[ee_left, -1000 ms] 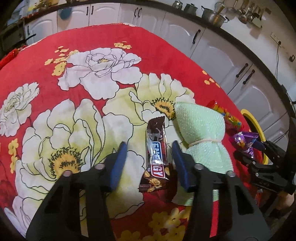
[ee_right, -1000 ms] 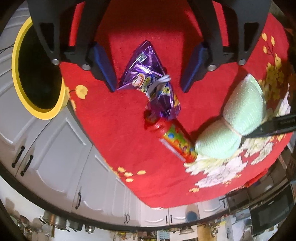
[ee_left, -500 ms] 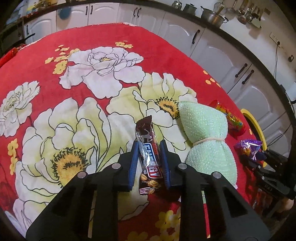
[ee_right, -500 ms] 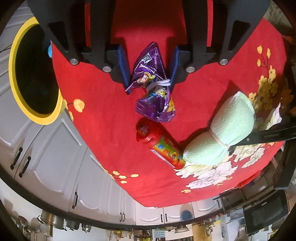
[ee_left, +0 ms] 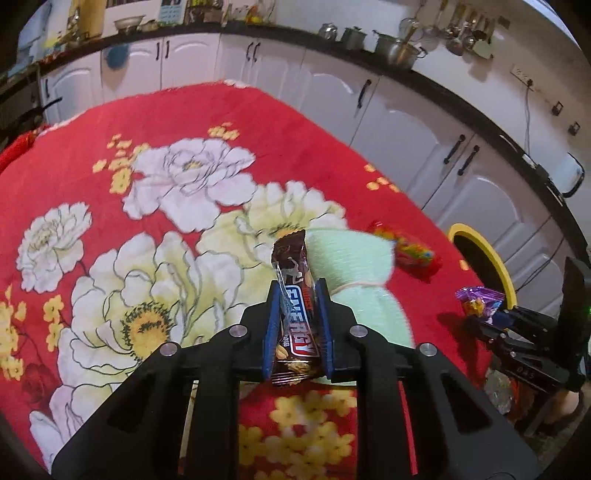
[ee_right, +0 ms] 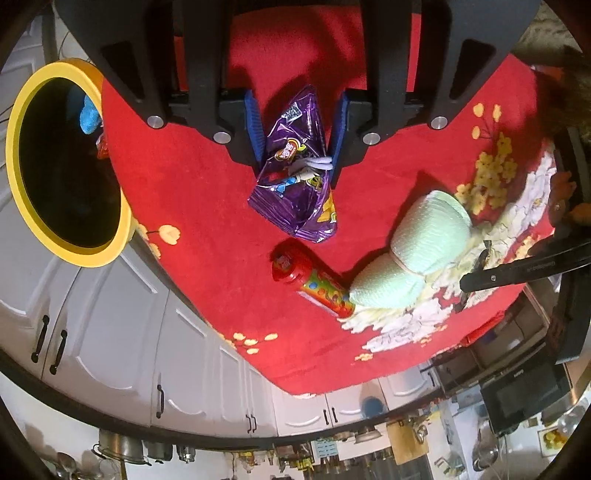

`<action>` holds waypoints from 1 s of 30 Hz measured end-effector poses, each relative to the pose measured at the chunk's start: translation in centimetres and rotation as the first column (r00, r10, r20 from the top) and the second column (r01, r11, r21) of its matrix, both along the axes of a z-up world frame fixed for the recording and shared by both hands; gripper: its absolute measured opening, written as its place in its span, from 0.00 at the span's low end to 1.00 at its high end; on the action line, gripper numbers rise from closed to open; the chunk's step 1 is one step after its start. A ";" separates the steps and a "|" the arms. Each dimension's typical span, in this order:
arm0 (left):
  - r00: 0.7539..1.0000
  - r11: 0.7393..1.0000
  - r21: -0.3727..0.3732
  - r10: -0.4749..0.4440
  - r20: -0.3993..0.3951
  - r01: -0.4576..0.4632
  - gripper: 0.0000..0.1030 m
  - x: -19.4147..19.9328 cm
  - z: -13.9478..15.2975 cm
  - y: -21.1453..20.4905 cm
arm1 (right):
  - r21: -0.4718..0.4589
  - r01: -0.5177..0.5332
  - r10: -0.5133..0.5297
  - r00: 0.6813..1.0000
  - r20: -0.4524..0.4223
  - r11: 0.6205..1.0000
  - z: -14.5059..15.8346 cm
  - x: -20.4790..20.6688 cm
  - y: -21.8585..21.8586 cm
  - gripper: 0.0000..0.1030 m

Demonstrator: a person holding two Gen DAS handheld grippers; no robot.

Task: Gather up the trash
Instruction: 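Carry the chocolate bar and purple wrapper over the bin with both tools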

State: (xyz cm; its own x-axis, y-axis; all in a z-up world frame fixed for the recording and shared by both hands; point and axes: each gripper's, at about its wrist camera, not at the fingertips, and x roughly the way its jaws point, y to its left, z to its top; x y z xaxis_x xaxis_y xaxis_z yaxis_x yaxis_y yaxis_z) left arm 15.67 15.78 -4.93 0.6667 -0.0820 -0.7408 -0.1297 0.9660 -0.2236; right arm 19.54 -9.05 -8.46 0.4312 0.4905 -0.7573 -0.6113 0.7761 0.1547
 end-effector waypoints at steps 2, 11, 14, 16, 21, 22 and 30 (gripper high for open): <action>1.000 1.000 0.005 -0.018 0.016 0.018 0.13 0.1 0.7 -0.9 | 0.015 0.008 -0.009 1.000 0.011 1.000 0.6 -0.2 -0.7 0.29; 0.991 0.993 0.042 -0.114 0.065 0.111 0.13 1.1 2.8 -5.4 | 0.063 0.063 -0.066 0.997 0.045 0.996 2.9 -0.1 -3.6 0.29; 0.988 0.990 0.050 -0.138 0.070 0.135 0.13 1.5 3.0 -6.7 | 0.075 0.079 -0.084 0.995 0.056 0.994 3.5 0.0 -4.5 0.29; 0.985 0.987 0.053 -0.156 0.073 0.153 0.13 1.8 3.1 -7.6 | 0.084 0.090 -0.095 0.994 0.061 0.992 3.8 0.2 -5.1 0.29; 0.978 0.980 0.058 -0.193 0.081 0.189 0.13 2.6 3.3 -9.7 | 0.105 0.123 -0.130 0.989 0.071 0.987 4.4 0.5 -6.8 0.29; 0.976 0.979 0.058 -0.200 0.082 0.196 0.13 2.7 3.4 -10.1 | 0.110 0.131 -0.139 0.988 0.072 0.985 4.6 0.6 -7.2 0.29; 0.965 0.969 0.058 -0.246 0.092 0.241 0.13 3.9 3.5 -12.7 | 0.138 0.194 -0.206 0.975 0.079 0.971 5.1 1.2 -10.2 0.29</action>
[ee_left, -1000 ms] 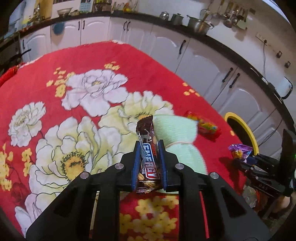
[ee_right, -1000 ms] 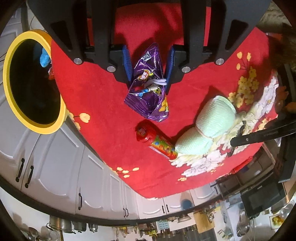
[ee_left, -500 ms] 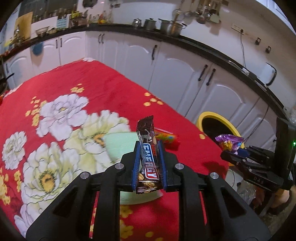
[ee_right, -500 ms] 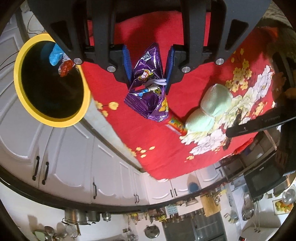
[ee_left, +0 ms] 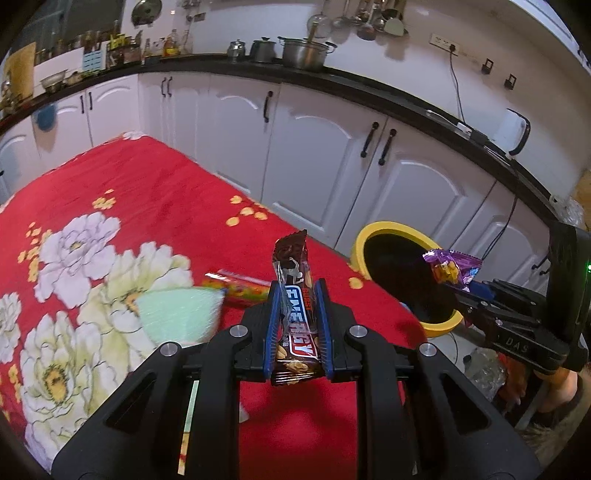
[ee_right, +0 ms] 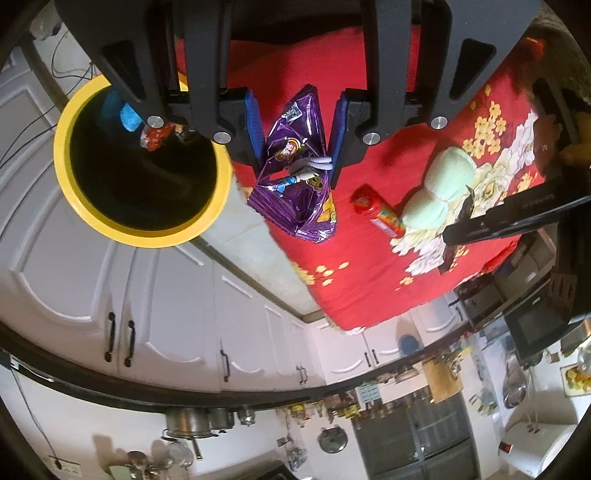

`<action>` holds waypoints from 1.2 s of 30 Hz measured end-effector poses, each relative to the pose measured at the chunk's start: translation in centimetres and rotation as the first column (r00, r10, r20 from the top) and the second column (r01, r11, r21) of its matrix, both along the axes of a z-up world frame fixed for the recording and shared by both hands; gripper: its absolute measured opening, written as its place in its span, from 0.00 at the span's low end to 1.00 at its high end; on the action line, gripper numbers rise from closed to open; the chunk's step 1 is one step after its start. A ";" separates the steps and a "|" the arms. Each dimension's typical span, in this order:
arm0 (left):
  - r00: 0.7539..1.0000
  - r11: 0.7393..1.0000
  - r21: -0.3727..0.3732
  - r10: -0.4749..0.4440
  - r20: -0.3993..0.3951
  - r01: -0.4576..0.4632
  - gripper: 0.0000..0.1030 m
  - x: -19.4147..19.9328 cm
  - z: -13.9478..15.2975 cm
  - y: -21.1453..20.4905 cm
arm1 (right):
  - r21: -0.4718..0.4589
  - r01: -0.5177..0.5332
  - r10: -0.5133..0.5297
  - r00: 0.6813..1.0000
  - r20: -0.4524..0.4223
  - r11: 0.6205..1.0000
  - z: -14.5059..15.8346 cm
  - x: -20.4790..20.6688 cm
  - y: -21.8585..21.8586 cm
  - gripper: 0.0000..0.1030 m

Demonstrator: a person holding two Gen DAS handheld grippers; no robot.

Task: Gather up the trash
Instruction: 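Carry the chocolate bar and purple wrapper over the bin with both tools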

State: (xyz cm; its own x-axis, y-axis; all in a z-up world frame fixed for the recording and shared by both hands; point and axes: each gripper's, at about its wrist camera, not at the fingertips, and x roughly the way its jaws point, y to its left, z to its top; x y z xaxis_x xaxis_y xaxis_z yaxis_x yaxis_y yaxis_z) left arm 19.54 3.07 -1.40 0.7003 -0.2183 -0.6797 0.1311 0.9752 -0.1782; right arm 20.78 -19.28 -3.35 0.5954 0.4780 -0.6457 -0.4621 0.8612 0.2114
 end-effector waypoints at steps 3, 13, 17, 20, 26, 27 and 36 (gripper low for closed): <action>1.000 1.000 0.000 -0.018 0.003 0.018 0.13 0.5 0.0 -1.0 | 0.009 0.024 -0.024 1.000 0.000 1.000 0.1 0.2 -1.1 0.29; 0.996 0.996 -0.010 -0.085 0.010 0.085 0.13 2.1 0.0 -4.7 | 0.036 0.111 -0.112 0.994 0.005 0.993 0.4 1.0 -4.8 0.29; 0.993 0.993 -0.015 -0.114 0.008 0.114 0.13 2.9 -0.1 -6.4 | 0.043 0.158 -0.159 0.987 0.006 0.986 0.3 1.5 -6.7 0.29; 0.990 0.990 -0.019 -0.139 0.007 0.139 0.13 3.7 -0.3 -7.9 | 0.048 0.189 -0.190 0.982 0.003 0.981 0.2 1.9 -8.0 0.29; 0.983 0.983 -0.026 -0.184 -0.004 0.184 0.13 5.1 -1.1 -10.7 | 0.046 0.246 -0.247 0.969 -0.001 0.968 -0.3 2.9 -10.5 0.29; 0.981 0.981 -0.025 -0.193 -0.008 0.193 0.13 5.5 -1.3 -11.3 | 0.044 0.255 -0.255 0.967 -0.002 0.966 -0.4 2.9 -10.9 0.29; 0.967 0.968 -0.037 -0.251 -0.051 0.250 0.13 8.5 -3.0 -15.0 | 0.021 0.319 -0.317 0.947 -0.043 0.948 -2.6 4.9 -13.9 0.30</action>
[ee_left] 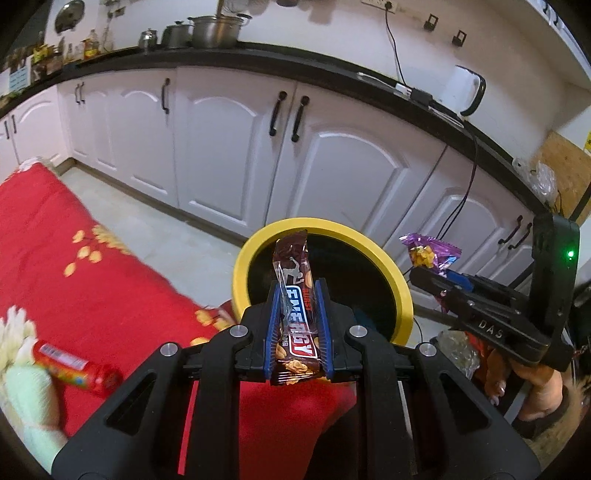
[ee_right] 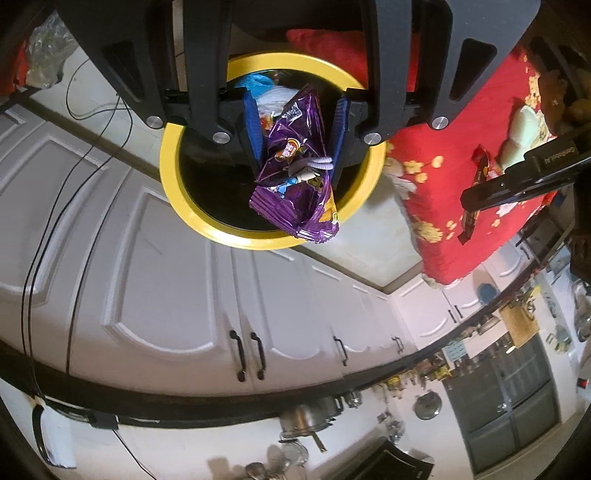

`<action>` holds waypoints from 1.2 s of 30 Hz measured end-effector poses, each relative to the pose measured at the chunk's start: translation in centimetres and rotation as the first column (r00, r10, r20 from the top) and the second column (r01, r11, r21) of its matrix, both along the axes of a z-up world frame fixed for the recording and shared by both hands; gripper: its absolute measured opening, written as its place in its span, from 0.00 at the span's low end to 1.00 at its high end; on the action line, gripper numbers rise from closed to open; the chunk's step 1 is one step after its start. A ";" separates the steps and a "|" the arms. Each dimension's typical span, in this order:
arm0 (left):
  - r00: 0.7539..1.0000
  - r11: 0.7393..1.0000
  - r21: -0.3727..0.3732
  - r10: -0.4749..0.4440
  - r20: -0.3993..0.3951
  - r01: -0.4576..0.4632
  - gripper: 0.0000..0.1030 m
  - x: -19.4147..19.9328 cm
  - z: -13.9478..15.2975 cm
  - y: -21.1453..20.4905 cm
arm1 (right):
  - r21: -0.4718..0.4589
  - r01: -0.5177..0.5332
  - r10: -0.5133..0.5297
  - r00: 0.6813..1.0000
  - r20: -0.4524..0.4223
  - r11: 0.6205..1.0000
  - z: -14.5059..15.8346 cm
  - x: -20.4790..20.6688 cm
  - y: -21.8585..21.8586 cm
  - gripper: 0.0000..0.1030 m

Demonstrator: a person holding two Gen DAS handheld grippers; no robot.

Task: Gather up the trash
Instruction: 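Carry the chocolate bar and purple wrapper over the bin with both tools, then open both tools to drop the bar and wrapper into the bin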

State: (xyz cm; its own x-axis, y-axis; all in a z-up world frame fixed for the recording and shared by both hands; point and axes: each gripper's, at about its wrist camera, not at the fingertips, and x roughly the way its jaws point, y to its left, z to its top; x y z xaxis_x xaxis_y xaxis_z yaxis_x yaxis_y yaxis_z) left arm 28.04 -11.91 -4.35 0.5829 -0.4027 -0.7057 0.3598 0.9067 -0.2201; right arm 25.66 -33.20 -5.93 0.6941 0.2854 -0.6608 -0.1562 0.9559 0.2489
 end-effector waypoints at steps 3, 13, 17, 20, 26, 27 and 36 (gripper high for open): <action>1.000 1.000 0.001 -0.019 -0.020 0.019 0.13 1.0 -0.8 -1.2 | 0.003 0.008 -0.008 1.000 -0.023 1.000 -1.0 0.7 -0.6 0.30; 0.995 0.998 0.024 -0.059 -0.077 0.061 0.13 3.7 -3.3 -4.3 | -0.028 -0.002 -0.001 0.996 -0.090 1.000 -4.1 2.5 -0.5 0.32; 0.994 0.998 0.026 -0.059 -0.097 0.061 0.13 4.6 -4.0 -4.9 | -0.047 0.008 -0.013 0.995 -0.099 0.999 -5.0 3.3 -0.6 0.38; 0.993 0.998 0.031 -0.052 -0.107 0.055 0.13 5.0 -4.4 -5.0 | -0.058 0.027 -0.033 0.994 -0.106 0.998 -5.5 3.5 -0.8 0.42; 0.992 0.999 0.029 -0.022 -0.121 0.025 0.49 5.5 -5.0 -4.3 | -0.070 0.053 -0.061 0.992 -0.107 0.996 -5.9 3.5 -1.6 0.51; 0.992 1.000 0.023 -0.011 -0.123 0.014 0.56 5.5 -5.0 -3.9 | -0.072 0.060 -0.067 0.992 -0.104 0.996 -5.8 3.4 -1.7 0.54; 0.993 0.997 0.038 0.075 -0.088 -0.072 0.90 4.3 -4.0 -1.3 | -0.060 0.115 -0.119 0.990 -0.079 0.992 -4.9 1.7 -2.3 0.71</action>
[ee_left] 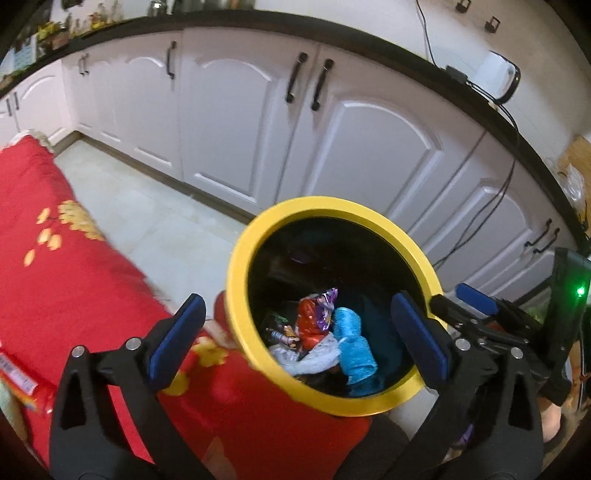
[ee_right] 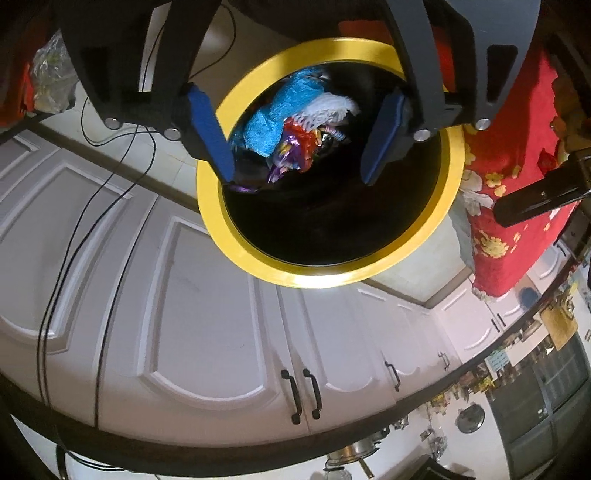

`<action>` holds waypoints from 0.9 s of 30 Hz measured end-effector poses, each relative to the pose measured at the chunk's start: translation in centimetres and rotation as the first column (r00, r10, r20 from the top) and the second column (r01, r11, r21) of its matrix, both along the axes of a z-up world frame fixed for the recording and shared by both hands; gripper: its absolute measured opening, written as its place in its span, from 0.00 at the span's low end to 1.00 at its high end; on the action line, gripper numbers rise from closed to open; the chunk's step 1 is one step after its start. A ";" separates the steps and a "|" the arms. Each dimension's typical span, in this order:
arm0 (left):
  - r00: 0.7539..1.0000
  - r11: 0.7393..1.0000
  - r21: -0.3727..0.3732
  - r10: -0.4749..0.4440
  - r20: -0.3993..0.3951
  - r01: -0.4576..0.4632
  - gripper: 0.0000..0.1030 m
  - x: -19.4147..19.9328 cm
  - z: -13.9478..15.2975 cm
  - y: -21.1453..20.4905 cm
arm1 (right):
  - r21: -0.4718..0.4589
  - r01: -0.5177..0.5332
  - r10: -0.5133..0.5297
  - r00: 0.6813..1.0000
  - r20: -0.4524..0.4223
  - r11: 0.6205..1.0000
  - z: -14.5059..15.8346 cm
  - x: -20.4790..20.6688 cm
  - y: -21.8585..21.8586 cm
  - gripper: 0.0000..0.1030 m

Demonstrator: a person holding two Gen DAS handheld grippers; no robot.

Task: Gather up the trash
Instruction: 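Open both tools to drop the bar and wrapper into the bin, then move both tools back over the bed toward the green pouch and candy tube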

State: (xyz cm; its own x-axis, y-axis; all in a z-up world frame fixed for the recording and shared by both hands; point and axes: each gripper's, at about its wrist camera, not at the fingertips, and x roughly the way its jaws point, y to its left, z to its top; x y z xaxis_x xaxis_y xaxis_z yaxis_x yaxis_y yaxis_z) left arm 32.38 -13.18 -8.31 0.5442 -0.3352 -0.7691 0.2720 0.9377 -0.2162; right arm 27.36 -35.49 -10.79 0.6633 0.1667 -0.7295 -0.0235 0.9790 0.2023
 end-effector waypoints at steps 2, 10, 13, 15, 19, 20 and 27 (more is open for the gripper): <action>1.000 1.000 0.013 0.021 0.013 -0.021 0.90 -0.6 0.4 0.8 | 0.000 0.001 -0.001 1.000 0.012 1.000 0.4 -0.3 0.1 0.72; 0.995 0.996 0.040 0.080 0.065 -0.083 0.90 -2.9 2.1 4.0 | 0.004 -0.032 0.032 0.997 0.063 0.999 2.7 -1.6 1.7 0.74; 0.990 0.993 0.045 0.107 0.091 -0.111 0.90 -4.0 3.0 5.6 | 0.003 -0.059 0.058 0.995 0.085 0.998 3.6 -2.1 2.8 0.75; 0.986 0.990 0.053 0.126 0.111 -0.132 0.90 -4.6 3.6 6.5 | 0.000 -0.081 0.081 0.992 0.101 0.997 4.4 -2.5 3.9 0.76; 0.977 0.983 0.051 0.166 0.137 -0.175 0.90 -5.9 4.6 8.7 | -0.005 -0.117 0.117 0.985 0.124 0.993 5.5 -3.2 5.7 0.77; 0.974 0.981 0.049 0.178 0.142 -0.186 0.90 -6.2 4.9 9.3 | -0.010 -0.130 0.130 0.983 0.130 0.991 5.8 -3.4 6.3 0.77; 0.955 0.968 0.035 0.239 0.177 -0.248 0.90 -8.5 6.1 12.6 | -0.033 -0.198 0.201 0.967 0.158 0.980 7.4 -4.5 9.6 0.79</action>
